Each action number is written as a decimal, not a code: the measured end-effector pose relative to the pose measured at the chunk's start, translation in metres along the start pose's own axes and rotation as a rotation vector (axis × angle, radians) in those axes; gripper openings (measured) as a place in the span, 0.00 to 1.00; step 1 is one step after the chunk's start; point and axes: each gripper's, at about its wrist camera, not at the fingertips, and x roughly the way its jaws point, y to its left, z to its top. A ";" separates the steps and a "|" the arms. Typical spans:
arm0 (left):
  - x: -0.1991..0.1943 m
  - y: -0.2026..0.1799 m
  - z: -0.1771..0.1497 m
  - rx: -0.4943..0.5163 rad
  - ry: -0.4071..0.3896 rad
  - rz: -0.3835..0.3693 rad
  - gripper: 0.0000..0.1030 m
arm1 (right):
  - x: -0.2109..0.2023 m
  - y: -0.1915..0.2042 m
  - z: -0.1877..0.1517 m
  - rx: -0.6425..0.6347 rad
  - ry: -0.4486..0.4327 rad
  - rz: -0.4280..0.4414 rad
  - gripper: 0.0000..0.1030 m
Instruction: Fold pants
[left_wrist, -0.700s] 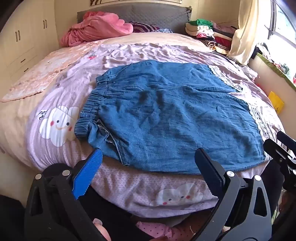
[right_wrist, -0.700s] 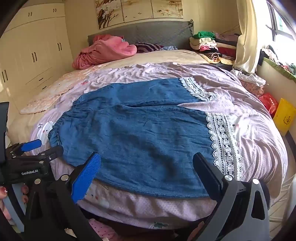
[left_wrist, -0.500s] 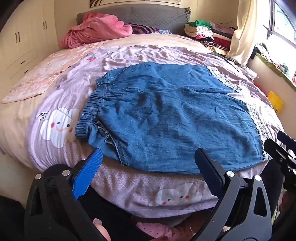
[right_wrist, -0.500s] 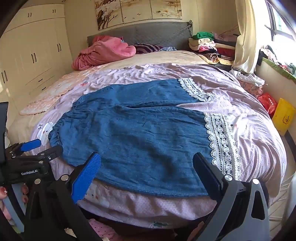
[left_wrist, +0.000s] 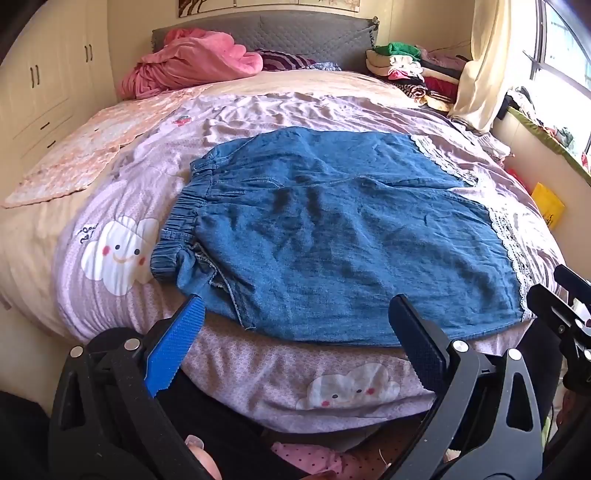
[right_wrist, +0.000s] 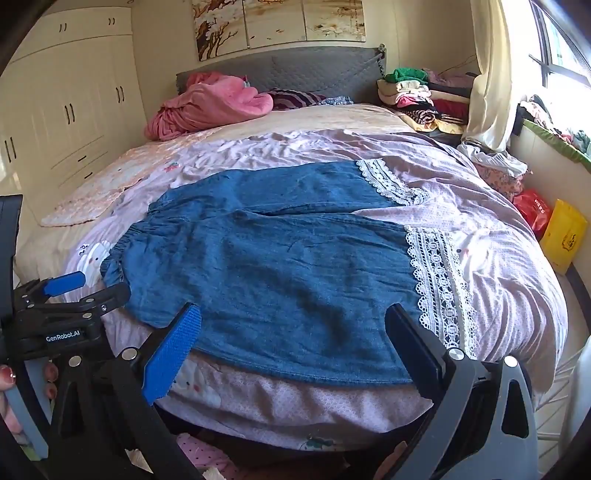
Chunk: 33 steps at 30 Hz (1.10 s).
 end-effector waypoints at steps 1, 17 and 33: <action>0.000 0.000 0.000 0.001 -0.001 -0.001 0.91 | -0.001 0.000 0.000 0.001 0.000 0.001 0.96; -0.004 -0.002 -0.001 0.003 -0.007 -0.001 0.91 | -0.002 0.000 -0.002 0.004 -0.001 -0.002 0.96; -0.004 -0.001 -0.001 0.003 -0.007 -0.002 0.91 | -0.002 -0.001 -0.003 0.006 0.000 -0.002 0.96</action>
